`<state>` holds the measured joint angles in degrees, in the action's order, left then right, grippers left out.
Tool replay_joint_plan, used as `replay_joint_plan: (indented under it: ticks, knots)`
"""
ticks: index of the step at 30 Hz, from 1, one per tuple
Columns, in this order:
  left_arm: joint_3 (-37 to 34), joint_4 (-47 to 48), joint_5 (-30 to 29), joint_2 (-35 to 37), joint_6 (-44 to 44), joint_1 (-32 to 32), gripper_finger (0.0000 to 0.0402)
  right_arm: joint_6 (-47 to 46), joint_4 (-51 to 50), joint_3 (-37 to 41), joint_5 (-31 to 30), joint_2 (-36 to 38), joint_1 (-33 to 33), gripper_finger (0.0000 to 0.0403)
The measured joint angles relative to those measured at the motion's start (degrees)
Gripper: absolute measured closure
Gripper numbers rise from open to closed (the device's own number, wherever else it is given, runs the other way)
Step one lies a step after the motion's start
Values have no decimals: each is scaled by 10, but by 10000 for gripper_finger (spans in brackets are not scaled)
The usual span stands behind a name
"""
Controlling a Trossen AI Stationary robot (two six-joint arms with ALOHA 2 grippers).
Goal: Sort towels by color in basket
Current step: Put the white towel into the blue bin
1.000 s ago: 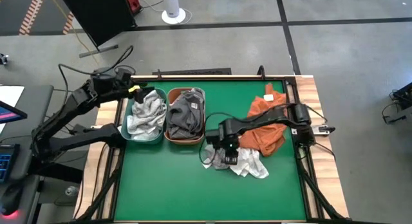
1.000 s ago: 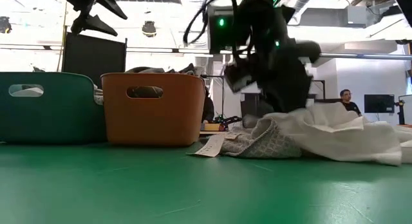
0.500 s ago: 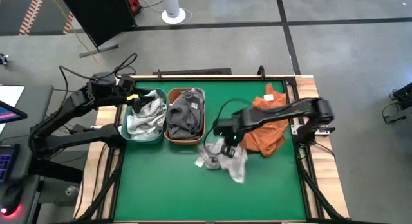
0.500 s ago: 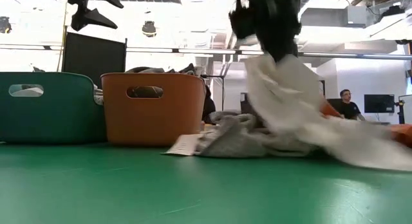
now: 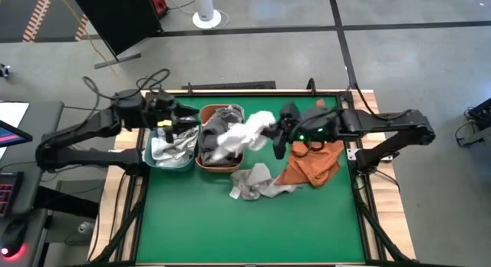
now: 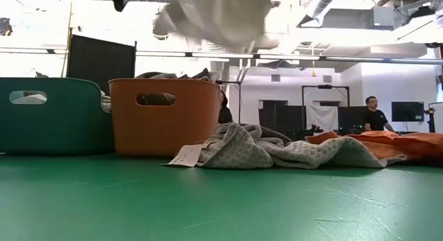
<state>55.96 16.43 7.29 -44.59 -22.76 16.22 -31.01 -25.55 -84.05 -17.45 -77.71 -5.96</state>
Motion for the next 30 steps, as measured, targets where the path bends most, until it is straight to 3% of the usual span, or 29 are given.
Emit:
replay_joint_plan:
  ticks: [6, 13, 21, 30]
  knots:
    - [0, -126, 0, -78, 0, -51, 136, 103, 170, -1, -8, -17, 12, 375]
    - [0, -283, -1, -146, 17, -81, 136, 101, 199, 0, 30, -56, 35, 380]
    - [0, -334, -15, -199, 58, -89, 136, 100, 279, 1, 144, -86, 60, 378]
    - [0, -443, -20, -257, 56, -86, 137, 95, 309, 0, 170, -87, 80, 367]
